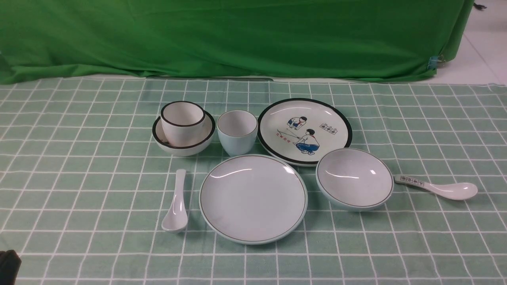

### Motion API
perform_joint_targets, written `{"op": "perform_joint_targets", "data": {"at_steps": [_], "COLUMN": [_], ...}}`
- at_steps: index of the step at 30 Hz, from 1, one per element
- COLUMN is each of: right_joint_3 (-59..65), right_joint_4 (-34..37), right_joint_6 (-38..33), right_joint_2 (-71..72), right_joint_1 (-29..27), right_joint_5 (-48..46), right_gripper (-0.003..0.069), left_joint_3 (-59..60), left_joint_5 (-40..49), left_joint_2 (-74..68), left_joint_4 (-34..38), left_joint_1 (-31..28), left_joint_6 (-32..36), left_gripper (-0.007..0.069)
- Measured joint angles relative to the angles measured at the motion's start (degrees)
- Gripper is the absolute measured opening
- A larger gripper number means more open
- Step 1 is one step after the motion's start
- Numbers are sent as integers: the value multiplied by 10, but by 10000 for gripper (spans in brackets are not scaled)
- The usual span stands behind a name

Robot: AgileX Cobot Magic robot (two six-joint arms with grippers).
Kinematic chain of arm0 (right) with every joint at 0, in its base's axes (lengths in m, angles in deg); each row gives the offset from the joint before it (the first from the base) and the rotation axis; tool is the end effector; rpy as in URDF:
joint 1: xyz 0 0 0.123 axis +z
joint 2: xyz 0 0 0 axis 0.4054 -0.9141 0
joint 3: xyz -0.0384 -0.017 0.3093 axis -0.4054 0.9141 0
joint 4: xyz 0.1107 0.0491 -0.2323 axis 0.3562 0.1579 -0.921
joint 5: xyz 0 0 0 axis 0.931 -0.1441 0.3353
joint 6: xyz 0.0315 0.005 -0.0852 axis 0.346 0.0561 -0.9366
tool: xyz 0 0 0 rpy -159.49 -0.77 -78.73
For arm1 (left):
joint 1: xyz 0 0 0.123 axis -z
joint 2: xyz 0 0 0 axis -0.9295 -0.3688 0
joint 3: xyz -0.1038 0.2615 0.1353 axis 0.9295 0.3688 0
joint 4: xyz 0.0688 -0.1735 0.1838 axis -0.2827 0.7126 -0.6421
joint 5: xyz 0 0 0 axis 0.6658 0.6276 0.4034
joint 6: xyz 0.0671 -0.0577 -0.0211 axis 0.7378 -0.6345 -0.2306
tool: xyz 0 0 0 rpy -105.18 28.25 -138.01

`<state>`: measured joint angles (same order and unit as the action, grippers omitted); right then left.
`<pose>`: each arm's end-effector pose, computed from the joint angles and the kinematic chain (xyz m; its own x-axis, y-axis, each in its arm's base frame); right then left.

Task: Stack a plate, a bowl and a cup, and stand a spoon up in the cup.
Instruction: Use the right arm to grab a blue rice bowl

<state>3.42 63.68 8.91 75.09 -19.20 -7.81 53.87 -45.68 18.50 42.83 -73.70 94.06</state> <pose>0.0384 0.0048 0.1894 -0.1463 -0.1179 -0.9822 -0.1157 0.9881 -0.1014 0.0389 -0.0006 0.1901 -0.1480 -0.0508 -0.9877 -0.0544 0.9976 -0.0431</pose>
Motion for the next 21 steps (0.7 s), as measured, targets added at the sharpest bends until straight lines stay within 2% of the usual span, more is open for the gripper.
{"op": "perform_joint_targets", "data": {"at_steps": [4, 6, 7, 8, 12, 14, 16, 17, 18, 21], "right_joint_3": [0, 0, 0, 0, 0, 0, 0, 0, 0, 0], "right_joint_4": [0, 0, 0, 0, 0, 0, 0, 0, 0, 0], "right_joint_6": [0, 0, 0, 0, 0, 0, 0, 0, 0, 0], "right_joint_2": [0, 0, 0, 0, 0, 1, 0, 0, 0, 1], "right_joint_1": [0, 0, 0, 0, 0, 0, 0, 0, 0, 0], "right_joint_5": [0, 0, 0, 0, 0, 0, 0, 0, 0, 0], "right_gripper": [242, 242, 242, 242, 242, 242, 242, 242, 242, 242], "left_joint_3": [0, 0, 0, 0, 0, -1, -12, -47, -57, -146], "left_joint_5": [-41, -94, -98, -135, -211, -232, -207, -159, -147, -57], "left_joint_2": [0, 0, 0, 0, 0, 0, 0, -2, -5, -67], "left_joint_4": [28, 124, 124, 190, 264, 261, 246, 199, 186, 109], "left_joint_1": [0, 0, 0, 0, 0, 0, 1, 7, 9, 32], "left_joint_6": [-6, -46, -46, -76, -109, -123, -129, -131, -130, -87], "left_gripper": [17, 17, 17, 17, 17, 17, 17, 17, 17, 17]}}
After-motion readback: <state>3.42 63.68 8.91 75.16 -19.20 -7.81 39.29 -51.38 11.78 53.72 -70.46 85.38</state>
